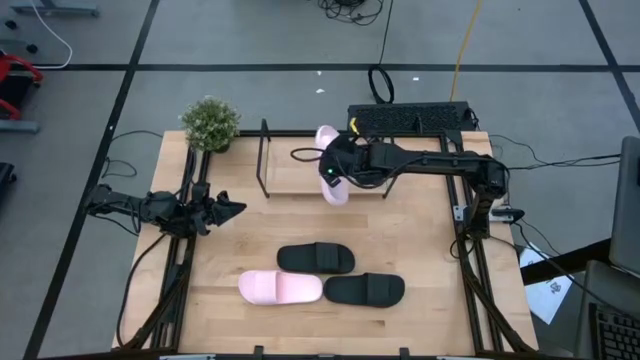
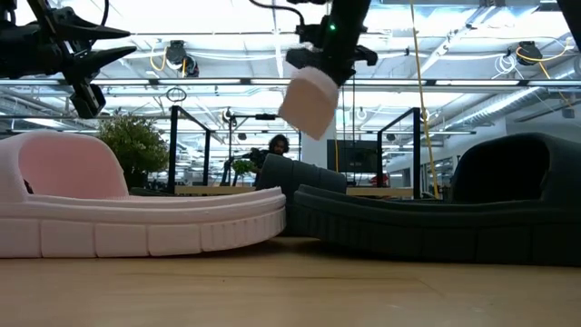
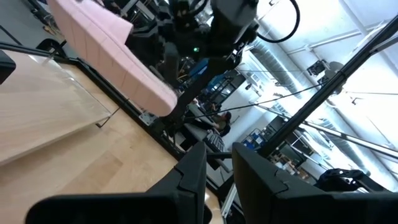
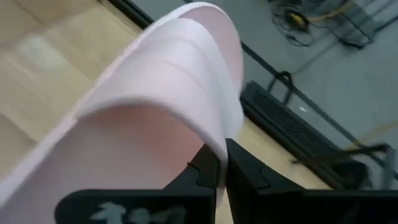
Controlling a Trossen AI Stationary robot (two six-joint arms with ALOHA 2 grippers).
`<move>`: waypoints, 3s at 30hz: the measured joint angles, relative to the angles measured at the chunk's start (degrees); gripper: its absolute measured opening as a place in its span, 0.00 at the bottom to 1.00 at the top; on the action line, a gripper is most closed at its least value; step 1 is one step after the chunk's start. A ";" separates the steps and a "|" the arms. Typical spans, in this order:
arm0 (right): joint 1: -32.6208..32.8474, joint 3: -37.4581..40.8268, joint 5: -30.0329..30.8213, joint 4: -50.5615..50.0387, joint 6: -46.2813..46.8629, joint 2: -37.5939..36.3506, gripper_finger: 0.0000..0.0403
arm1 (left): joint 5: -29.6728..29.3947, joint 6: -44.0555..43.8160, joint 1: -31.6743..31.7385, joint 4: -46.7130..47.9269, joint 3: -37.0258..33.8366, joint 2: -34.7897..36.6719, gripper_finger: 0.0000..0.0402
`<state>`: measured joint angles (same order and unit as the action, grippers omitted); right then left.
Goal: Pick and place slides into the shelf
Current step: Put the top pink slide on the shelf
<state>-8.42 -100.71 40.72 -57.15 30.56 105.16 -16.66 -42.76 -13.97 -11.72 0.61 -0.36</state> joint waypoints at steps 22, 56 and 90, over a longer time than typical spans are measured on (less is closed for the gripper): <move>-2.00 0.00 3.05 -17.30 -0.91 0.00 0.01 | 0.02 1.05 -0.01 -0.01 -0.01 0.00 0.18; -8.32 15.91 5.94 -3.18 -19.31 -0.02 0.01 | -0.46 1.00 0.00 0.01 0.00 0.00 0.18; -9.20 23.08 5.95 -1.17 -17.94 -0.11 0.01 | -0.48 0.98 -0.01 1.46 -0.01 0.00 0.18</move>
<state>-17.62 -77.62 46.68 -58.31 12.62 105.06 -17.15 -41.78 -13.98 -10.26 0.60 -0.36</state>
